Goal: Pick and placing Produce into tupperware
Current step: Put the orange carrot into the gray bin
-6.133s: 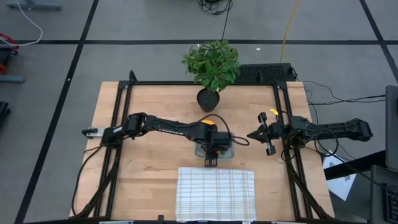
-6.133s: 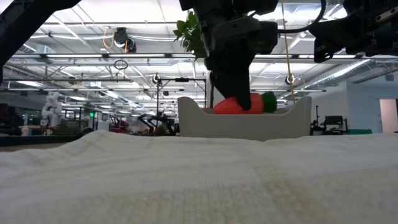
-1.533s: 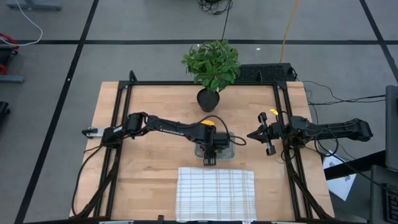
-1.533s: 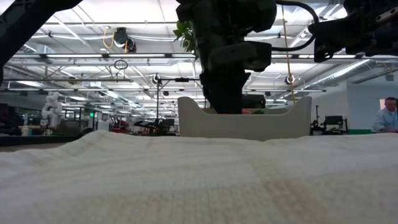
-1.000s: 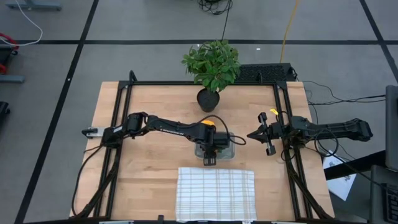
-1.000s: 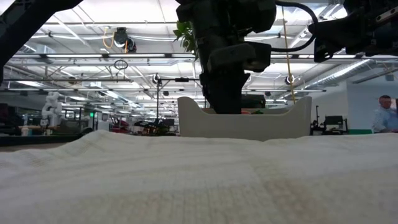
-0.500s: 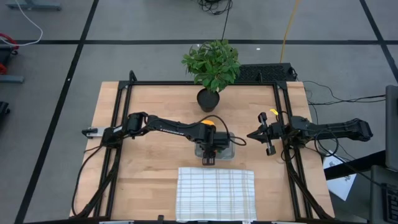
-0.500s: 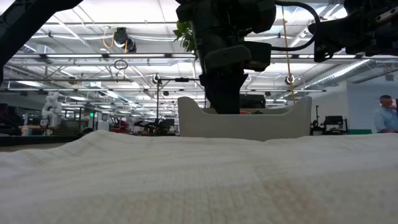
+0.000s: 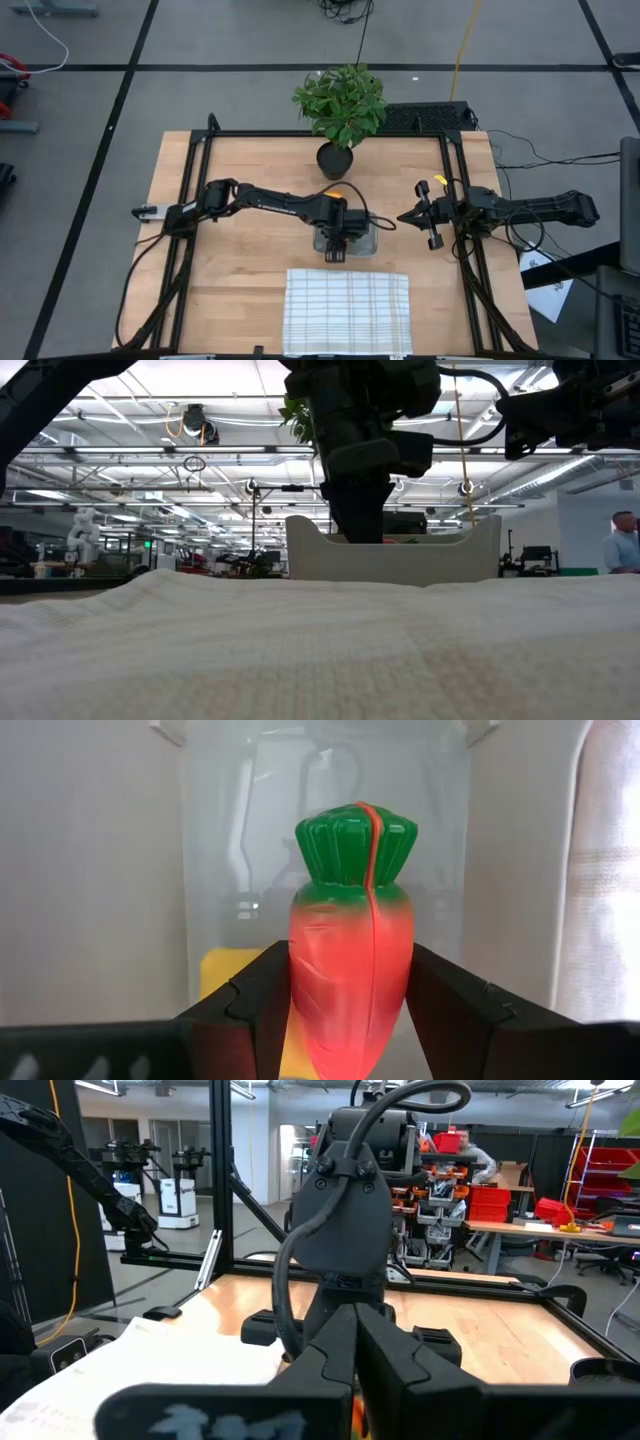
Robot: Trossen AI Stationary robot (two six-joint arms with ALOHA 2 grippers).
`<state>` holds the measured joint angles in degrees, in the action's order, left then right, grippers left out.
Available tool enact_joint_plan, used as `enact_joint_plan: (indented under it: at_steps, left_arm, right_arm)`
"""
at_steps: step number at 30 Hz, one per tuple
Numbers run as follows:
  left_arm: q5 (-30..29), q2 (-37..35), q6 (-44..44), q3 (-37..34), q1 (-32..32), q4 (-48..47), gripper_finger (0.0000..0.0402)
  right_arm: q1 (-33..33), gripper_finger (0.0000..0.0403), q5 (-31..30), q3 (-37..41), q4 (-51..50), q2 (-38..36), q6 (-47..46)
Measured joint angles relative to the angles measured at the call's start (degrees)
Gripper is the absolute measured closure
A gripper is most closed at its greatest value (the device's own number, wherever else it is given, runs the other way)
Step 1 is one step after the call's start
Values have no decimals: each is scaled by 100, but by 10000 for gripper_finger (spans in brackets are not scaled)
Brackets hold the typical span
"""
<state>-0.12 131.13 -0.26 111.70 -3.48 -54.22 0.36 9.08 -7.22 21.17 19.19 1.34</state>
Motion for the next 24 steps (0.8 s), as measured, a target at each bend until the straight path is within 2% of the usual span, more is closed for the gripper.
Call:
enact_joint_plan:
  at_steps: [24]
  left_arm:
    - [0,0,-207,0,118,152,227]
  right_arm:
    - [0,403,0,0,-2,1,0]
